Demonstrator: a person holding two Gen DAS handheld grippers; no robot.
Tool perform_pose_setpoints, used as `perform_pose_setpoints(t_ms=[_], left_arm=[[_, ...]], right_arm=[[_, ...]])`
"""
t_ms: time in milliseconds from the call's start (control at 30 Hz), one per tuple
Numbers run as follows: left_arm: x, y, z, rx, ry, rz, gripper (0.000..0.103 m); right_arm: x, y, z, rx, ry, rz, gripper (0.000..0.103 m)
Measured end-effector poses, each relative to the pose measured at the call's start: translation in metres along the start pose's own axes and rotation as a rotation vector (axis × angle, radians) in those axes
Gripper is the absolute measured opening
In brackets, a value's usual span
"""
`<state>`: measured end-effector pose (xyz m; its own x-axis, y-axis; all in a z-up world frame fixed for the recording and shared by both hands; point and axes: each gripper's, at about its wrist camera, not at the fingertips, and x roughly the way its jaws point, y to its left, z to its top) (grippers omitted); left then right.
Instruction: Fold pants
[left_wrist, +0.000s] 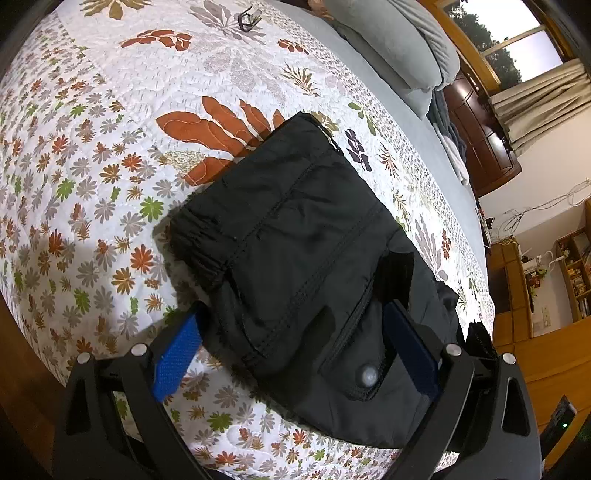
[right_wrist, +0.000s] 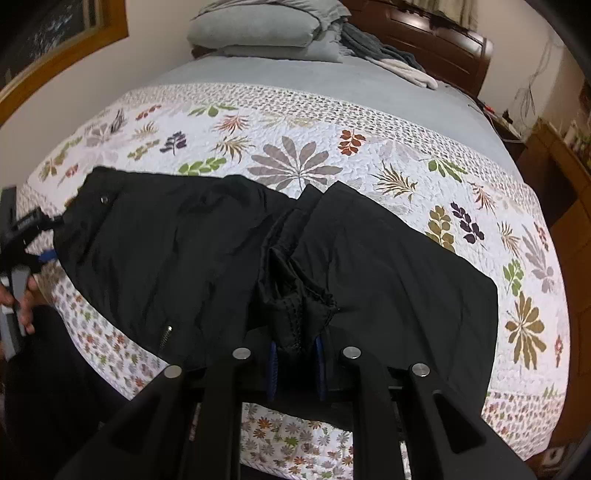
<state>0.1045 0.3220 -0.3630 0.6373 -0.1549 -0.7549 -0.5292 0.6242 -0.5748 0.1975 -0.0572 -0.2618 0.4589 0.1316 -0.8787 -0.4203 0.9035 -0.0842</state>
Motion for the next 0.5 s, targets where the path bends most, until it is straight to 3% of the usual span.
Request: perform_pose_setpoints(t_ms=[500], left_arm=[[-0.005,0.005,-0.001,-0.011,-0.001,-0.023,0.095]], right_arm=[[0.055,0.063,-0.034,-0.278,0.081,-0.142,0.017]])
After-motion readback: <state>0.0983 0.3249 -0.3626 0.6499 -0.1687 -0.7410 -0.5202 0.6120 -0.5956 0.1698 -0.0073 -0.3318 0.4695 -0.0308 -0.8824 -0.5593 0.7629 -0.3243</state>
